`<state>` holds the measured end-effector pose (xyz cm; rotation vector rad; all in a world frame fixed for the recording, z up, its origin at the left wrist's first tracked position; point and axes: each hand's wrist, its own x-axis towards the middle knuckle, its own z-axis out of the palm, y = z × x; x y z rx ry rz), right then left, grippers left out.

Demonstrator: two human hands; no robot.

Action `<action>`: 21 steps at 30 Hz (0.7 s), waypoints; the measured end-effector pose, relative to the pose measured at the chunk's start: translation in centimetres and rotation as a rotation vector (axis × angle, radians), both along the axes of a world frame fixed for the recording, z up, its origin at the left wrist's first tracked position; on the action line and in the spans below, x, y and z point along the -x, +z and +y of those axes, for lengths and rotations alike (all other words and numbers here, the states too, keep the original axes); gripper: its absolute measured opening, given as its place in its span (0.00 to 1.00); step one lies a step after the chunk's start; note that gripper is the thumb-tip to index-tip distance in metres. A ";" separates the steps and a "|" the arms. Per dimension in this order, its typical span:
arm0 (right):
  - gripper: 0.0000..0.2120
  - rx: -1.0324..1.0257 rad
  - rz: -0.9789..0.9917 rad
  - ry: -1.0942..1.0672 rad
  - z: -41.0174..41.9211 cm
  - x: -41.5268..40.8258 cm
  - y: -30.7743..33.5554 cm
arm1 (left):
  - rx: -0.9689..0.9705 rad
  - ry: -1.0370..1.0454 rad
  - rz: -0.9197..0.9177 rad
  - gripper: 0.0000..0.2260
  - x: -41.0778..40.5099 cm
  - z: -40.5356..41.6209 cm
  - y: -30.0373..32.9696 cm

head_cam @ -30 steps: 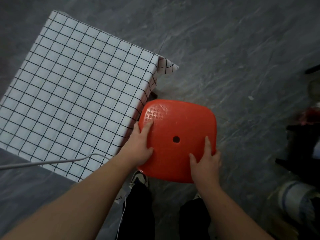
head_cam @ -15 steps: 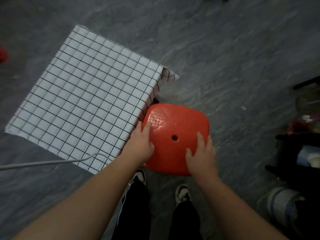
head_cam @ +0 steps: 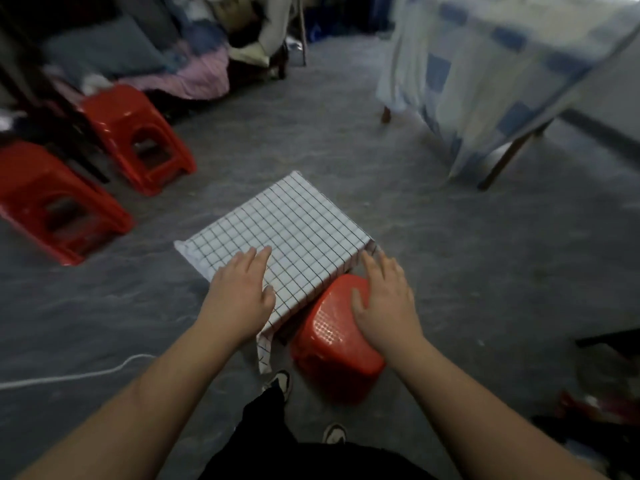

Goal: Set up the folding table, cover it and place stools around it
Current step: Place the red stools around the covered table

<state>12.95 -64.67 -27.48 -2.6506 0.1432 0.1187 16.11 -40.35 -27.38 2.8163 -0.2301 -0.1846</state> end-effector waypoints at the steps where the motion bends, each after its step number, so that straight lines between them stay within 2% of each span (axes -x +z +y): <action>1: 0.31 -0.001 -0.024 0.053 0.6 0.3 1.5 | 0.011 0.028 -0.040 0.31 1.2 0.7 1.7; 5: 0.31 0.023 -0.103 0.228 3.8 1.2 6.0 | 0.013 0.166 -0.115 0.31 5.4 3.8 6.6; 10: 0.30 -0.013 -0.140 0.399 9.5 -0.2 8.8 | -0.056 0.392 -0.117 0.31 8.2 9.9 9.1; 21: 0.29 0.012 -0.136 0.709 31.2 -5.6 9.5 | -0.005 0.706 -0.101 0.31 8.9 27.8 9.0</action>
